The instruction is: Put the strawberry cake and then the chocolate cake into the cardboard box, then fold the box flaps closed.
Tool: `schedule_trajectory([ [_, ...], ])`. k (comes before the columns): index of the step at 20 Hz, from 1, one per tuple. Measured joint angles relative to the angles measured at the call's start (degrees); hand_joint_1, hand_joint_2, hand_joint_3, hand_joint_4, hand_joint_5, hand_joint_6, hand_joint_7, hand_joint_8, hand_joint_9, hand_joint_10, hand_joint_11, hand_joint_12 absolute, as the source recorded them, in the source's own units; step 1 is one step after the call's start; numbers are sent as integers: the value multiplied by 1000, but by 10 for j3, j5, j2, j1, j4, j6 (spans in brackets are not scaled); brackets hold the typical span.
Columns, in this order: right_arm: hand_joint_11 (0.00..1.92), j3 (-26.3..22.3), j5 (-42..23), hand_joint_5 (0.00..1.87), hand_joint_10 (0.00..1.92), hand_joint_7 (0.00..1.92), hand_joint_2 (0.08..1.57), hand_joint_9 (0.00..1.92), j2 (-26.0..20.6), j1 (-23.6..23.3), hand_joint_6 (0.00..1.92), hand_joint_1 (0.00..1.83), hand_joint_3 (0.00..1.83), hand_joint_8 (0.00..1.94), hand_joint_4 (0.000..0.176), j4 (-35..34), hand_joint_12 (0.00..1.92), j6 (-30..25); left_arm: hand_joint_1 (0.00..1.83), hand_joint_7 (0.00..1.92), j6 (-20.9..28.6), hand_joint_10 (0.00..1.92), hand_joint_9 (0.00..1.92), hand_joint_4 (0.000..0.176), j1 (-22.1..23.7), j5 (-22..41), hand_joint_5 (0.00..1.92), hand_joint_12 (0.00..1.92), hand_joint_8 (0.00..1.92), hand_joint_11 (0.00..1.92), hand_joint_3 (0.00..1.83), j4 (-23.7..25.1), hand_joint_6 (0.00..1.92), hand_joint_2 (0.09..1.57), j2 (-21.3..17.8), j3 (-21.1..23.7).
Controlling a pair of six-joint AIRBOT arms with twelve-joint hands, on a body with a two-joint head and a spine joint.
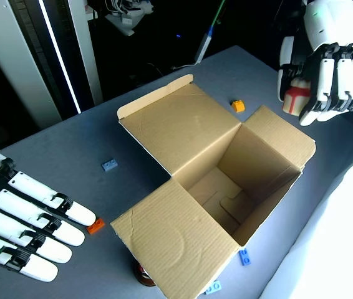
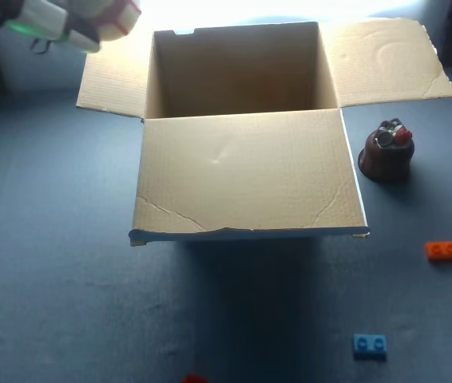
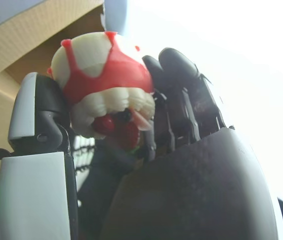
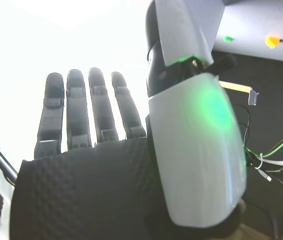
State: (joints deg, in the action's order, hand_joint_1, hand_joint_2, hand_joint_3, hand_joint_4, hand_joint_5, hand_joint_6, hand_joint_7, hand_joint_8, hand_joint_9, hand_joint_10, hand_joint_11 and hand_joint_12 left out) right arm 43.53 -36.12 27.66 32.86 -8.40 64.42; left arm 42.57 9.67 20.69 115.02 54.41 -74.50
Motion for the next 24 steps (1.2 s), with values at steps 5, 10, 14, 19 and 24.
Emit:
schedule_trajectory([
  [5, 0, 0, 0, 75, 7, 149, 1045, 171, 2, 0, 3, 989, 0, 3, 0, 1, 614, 0, 1212, 308, -160, 1514, 350, 0, -25, 18, 464, 1725, 1396, 279, 0, -93, 832, 1110, 27, -34],
  [10, 0, 0, 0, 96, 7, 171, 1048, 184, 2, 0, 6, 1044, 1, 3, 0, 1, 522, 0, 1219, 271, -257, 1537, 301, 0, -40, 59, 456, 1749, 1352, 248, 4, -130, 804, 1116, 62, -57],
  [14, 0, 0, 0, 94, 2, 108, 1054, 175, 2, 0, 3, 1012, 3, 1, 0, 0, 585, 0, 1218, 300, -299, 1507, 325, 1, -43, 95, 446, 1719, 1269, 249, 0, -129, 811, 1112, 94, -79],
  [19, 0, 0, 0, 154, 6, 159, 1053, 190, 2, -2, 19, 1028, 2, 11, 0, 0, 596, 0, 1208, 311, -350, 1526, 353, 0, -64, 128, 470, 1710, 1306, 264, 1, -125, 762, 1123, 116, -85],
  [24, 0, 0, -2, 112, 3, 120, 1053, 181, 2, -2, 3, 1030, 1, 1, 0, 1, 623, 0, 1196, 292, -400, 1531, 307, 5, -71, 124, 451, 1770, 1330, 253, 0, -125, 802, 1115, 132, -98],
])
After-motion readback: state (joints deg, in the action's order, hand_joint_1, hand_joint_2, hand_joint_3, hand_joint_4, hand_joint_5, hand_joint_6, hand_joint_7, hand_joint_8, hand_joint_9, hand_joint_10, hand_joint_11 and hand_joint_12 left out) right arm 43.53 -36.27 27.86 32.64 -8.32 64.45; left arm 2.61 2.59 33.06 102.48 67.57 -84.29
